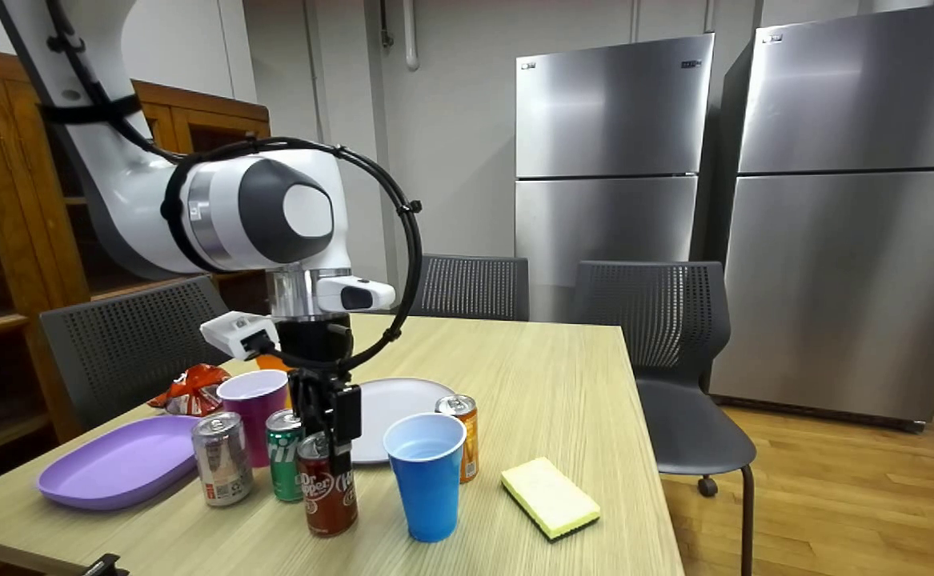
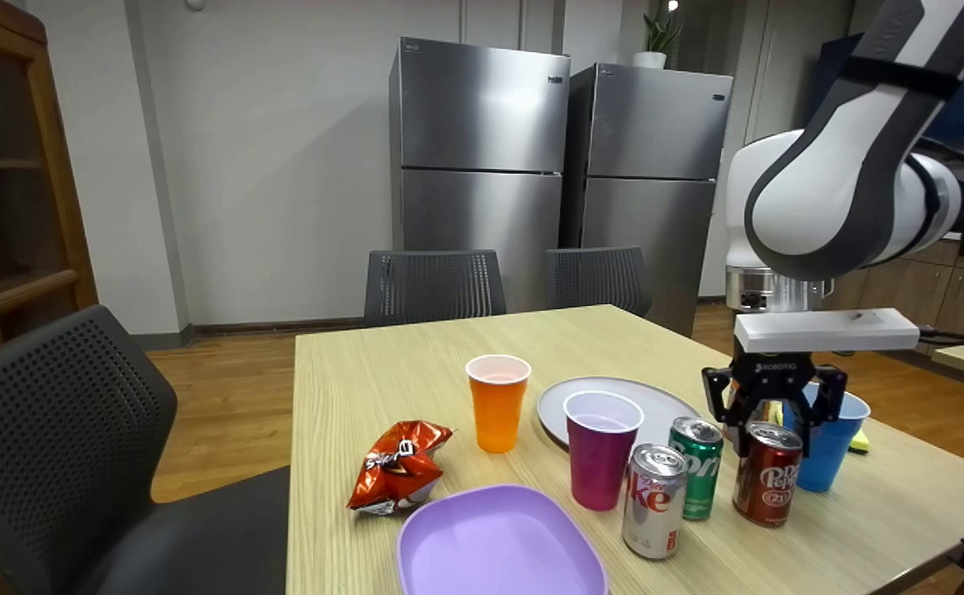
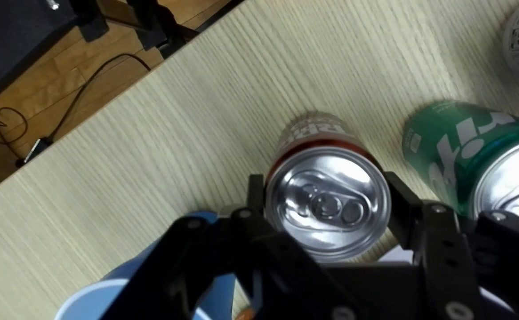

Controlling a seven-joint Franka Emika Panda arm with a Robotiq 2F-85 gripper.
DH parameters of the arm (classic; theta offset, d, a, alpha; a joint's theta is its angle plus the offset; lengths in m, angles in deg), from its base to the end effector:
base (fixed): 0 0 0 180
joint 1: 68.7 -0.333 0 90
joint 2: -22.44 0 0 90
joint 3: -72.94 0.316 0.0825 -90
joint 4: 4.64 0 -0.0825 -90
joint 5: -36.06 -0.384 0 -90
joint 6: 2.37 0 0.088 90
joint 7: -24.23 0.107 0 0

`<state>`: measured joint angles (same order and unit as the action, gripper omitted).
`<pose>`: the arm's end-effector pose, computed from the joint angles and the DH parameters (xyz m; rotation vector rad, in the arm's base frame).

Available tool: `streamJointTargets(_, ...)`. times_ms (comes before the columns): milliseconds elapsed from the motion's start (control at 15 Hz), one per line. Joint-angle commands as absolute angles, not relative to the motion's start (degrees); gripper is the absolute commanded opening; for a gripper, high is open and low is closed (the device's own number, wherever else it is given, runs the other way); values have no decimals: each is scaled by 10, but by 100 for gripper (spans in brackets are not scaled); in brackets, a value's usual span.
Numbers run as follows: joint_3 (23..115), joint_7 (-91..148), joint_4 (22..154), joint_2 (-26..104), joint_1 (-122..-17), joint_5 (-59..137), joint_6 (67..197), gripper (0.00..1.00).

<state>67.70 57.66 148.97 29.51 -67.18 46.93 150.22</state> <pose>0.3950 -0.0428 0.1830 2.9156 -0.7863 -0.1775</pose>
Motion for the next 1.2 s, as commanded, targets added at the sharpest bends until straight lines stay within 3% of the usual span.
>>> streamJointTargets(0,667,595,1483,302,-685,476,1500,40)
streamJointTargets(1133,671,557,1542,181,-664,465,1473,40)
